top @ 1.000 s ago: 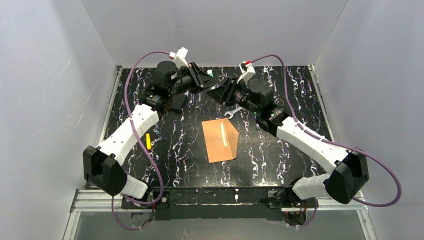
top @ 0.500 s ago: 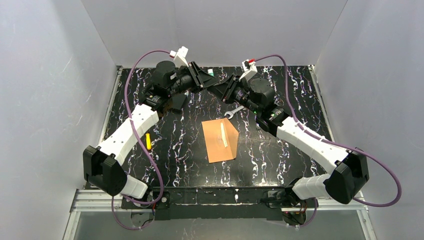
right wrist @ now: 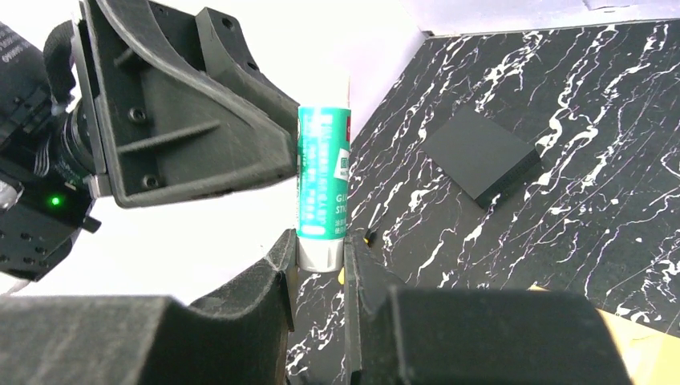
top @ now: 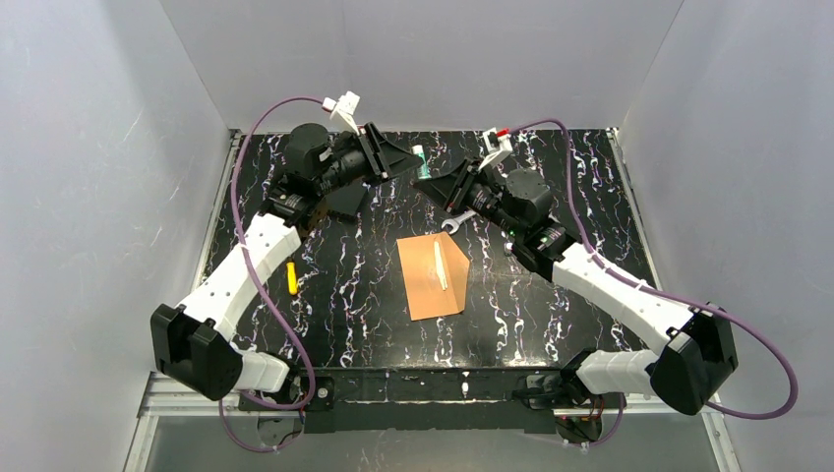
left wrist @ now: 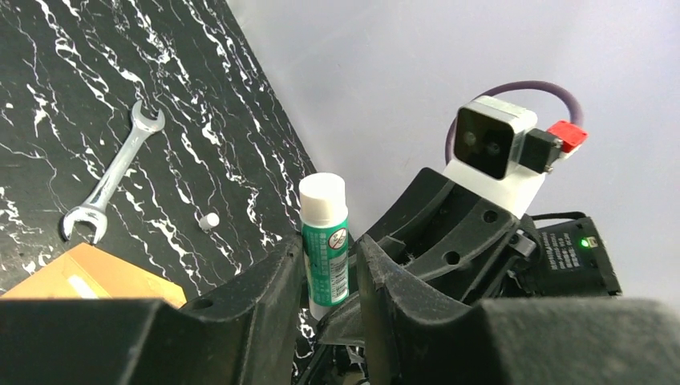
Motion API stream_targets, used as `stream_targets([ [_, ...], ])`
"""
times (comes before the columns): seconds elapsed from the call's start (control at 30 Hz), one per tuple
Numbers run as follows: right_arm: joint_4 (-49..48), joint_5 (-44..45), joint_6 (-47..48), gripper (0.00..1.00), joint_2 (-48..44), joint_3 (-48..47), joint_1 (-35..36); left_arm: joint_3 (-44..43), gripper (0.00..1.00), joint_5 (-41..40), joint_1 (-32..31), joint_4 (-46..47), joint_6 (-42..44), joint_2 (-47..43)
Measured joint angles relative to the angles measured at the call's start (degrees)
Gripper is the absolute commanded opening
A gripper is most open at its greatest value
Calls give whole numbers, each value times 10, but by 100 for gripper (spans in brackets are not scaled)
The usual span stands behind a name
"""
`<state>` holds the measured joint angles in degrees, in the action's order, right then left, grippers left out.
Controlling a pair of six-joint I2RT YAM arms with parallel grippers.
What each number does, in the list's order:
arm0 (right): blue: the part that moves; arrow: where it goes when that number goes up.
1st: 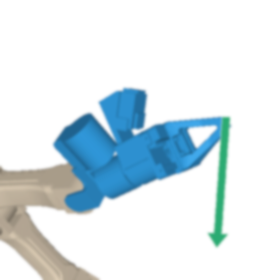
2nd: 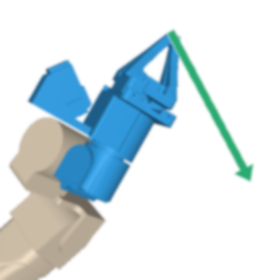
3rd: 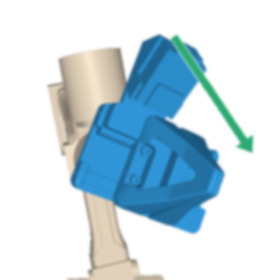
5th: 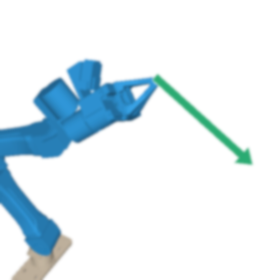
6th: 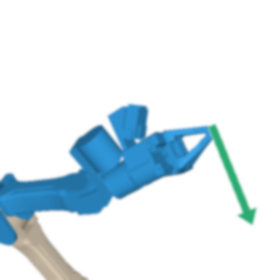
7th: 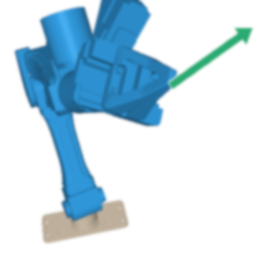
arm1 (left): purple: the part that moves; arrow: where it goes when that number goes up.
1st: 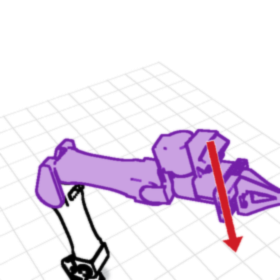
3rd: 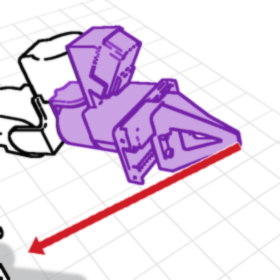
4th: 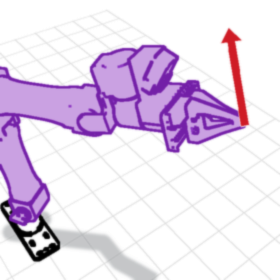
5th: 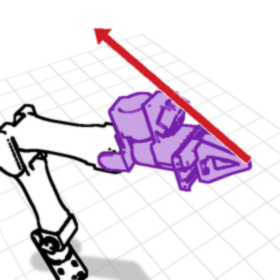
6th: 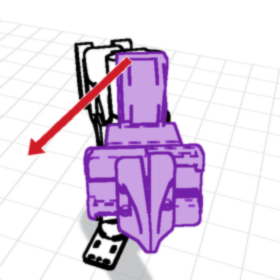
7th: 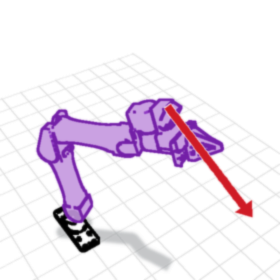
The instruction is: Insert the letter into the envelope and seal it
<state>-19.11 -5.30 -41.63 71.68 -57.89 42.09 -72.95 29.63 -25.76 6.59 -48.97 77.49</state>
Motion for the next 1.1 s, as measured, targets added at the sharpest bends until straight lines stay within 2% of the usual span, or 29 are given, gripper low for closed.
stream_targets([
  [0.2,-25,-40,4,4,0,6,-3,-2,38,48,10,6,5,3],
  [0.27,-29,-47,5,4,1,6,-3,-3,37,65,10,7,6,9],
  [0.37,-36,-56,5,4,4,6,-3,-4,26,88,10,6,5,14],
  [0.47,-43,-65,4,4,8,6,-3,-4,0,98,10,6,5,15],
  [0.7,-59,-92,-2,1,9,6,-6,-4,0,138,17,32,7,16],
  [0.8,-88,-131,-16,1,10,6,-14,-5,0,177,22,61,14,16],
  [1.03,-276,-309,-110,1,41,-9,-33,-71,0,333,33,120,17,16],
  [1.07,-298,-335,-125,10,49,-17,-34,-78,0,352,33,128,17,15],
  [1.1,-316,-360,-141,30,57,-26,-35,-83,0,368,33,133,16,14],
])
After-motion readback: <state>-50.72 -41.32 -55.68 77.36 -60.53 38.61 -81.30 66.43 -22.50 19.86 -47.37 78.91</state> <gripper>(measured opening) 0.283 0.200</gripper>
